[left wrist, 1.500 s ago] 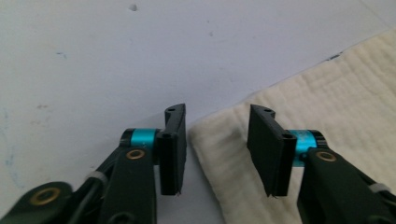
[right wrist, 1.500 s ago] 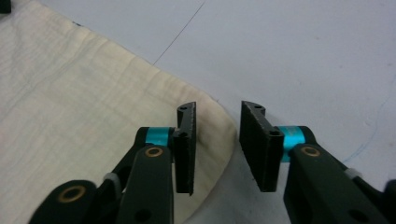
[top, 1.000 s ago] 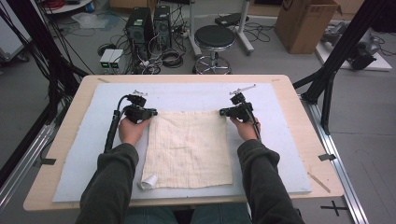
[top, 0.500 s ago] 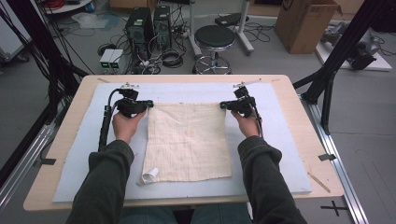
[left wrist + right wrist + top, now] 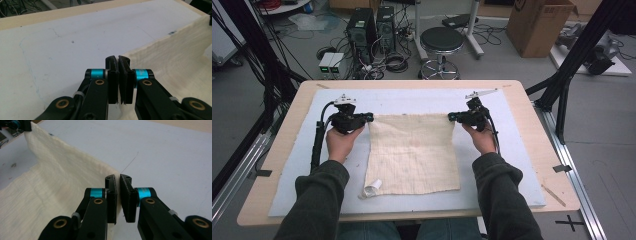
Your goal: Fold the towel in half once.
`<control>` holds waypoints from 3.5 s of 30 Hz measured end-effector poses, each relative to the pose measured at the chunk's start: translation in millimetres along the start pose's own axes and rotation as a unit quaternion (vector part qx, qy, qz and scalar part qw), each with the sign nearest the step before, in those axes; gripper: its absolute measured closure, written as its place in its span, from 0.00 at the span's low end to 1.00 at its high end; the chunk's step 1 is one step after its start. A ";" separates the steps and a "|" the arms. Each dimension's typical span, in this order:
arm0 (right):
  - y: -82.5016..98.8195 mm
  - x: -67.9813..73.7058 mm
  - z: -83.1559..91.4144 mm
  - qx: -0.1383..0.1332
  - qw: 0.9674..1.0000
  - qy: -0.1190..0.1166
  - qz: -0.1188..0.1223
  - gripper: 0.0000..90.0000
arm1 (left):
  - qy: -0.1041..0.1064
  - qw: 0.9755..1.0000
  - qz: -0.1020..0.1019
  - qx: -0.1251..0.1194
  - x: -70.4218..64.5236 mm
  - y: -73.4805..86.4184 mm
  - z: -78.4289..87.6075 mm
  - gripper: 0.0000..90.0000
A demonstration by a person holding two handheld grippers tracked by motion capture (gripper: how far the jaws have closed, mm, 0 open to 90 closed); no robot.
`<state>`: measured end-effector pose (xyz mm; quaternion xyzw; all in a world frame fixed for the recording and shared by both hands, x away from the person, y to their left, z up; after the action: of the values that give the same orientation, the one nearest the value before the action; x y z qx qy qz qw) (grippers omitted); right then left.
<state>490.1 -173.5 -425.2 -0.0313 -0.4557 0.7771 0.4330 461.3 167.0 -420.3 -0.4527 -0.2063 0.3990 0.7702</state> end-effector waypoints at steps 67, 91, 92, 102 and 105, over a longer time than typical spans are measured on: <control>113.2 68.2 50.4 0.030 0.993 -0.070 0.084 0.92 | 0.100 0.988 -0.110 0.036 -92.0 103.9 77.0 0.96; 138.3 85.4 62.3 0.046 0.990 -0.096 0.089 0.77 | 0.142 0.983 -0.114 0.009 -106.0 109.9 99.9 0.80; 137.6 86.5 65.0 0.040 0.990 -0.101 0.085 0.75 | 0.146 0.983 -0.111 -0.003 -105.4 106.7 102.5 0.78; 138.9 87.2 56.0 0.053 0.989 -0.104 0.092 0.71 | 0.148 0.984 -0.099 0.020 -101.0 106.2 82.9 0.78; 143.4 88.5 51.0 0.066 0.987 -0.103 0.101 0.71 | 0.160 0.980 -0.112 0.047 -105.1 115.4 78.7 0.83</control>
<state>319.9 -176.3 -470.2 0.0318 -0.4399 0.8442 0.3047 295.8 156.0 -475.4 -0.4480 -0.1110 0.2423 0.8534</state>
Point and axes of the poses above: each handheld gripper's, and its own axes: z roughly backward along the jaws, y roughly out of its underside, x roughly to its left, the point moved 7 cm from there along -z, roughly forward along the jaws, and after that the axes turned 8 degrees about -z, right-handed, at the moved point
